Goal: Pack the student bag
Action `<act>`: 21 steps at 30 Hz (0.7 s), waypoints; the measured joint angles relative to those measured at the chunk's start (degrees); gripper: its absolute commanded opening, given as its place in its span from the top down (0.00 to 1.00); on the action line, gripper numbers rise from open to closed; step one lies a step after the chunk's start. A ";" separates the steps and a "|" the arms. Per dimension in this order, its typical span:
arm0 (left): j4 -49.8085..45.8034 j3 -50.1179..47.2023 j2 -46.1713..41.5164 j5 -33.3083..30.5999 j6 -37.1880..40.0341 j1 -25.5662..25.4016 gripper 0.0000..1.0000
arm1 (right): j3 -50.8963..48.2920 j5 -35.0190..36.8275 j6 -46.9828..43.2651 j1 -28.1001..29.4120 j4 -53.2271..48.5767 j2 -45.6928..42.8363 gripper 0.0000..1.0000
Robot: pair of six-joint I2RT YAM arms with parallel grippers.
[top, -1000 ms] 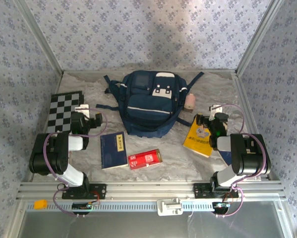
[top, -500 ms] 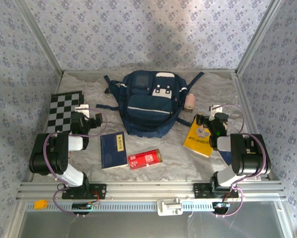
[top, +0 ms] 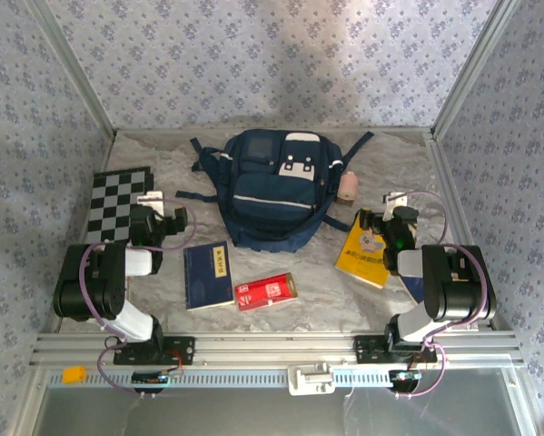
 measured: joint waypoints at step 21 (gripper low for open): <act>-9.31 0.42 -11.10 0.70 -0.24 0.00 0.00 | 0.26 2.84 1.09 0.79 -6.54 -10.93 0.00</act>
